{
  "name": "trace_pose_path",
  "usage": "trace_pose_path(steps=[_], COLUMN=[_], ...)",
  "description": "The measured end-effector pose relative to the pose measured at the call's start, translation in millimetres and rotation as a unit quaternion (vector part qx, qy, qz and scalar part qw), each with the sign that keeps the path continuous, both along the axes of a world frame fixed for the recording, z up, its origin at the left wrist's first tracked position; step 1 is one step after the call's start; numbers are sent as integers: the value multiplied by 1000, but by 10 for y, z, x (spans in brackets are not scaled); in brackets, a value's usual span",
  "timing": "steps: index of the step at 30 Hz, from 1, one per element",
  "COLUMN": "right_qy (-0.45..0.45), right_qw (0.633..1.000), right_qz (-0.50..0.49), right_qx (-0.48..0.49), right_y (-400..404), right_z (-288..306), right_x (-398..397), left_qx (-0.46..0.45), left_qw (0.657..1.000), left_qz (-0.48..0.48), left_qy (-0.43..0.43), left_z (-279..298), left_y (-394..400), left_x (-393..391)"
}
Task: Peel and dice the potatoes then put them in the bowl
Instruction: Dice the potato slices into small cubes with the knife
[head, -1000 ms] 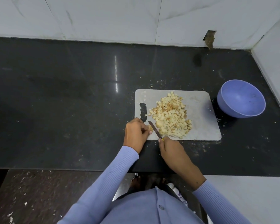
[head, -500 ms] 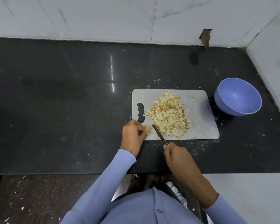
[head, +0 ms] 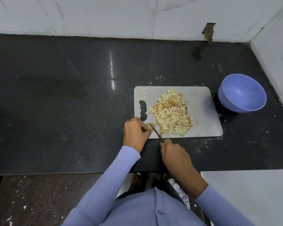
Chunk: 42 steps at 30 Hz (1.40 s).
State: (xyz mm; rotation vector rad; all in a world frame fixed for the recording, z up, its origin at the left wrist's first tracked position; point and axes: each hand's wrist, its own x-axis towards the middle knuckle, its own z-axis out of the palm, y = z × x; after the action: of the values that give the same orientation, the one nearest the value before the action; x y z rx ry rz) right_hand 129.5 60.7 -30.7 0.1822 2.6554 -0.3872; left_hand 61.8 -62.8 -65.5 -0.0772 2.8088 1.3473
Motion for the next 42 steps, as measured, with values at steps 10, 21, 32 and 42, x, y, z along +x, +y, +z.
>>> trace_pose_path(steps=[10,21,32,42], right_qy=[32,29,-9,41], right_qw=[999,999,1000,997], right_qz=[-9,10,-4,16], right_qx=[-38,-32,-26,-57], right_y=[173,-56,203,-24], right_z=[101,-52,57,7], right_x=[172,-116,295,-100], left_qx=[47,45,54,-45], left_qw=[999,998,998,996], left_qz=[4,29,22,73], left_qy=[18,39,22,-17], left_z=[-46,-56,-43,3], left_y=[-53,-30,-35,-70], left_x=[99,98,105,183])
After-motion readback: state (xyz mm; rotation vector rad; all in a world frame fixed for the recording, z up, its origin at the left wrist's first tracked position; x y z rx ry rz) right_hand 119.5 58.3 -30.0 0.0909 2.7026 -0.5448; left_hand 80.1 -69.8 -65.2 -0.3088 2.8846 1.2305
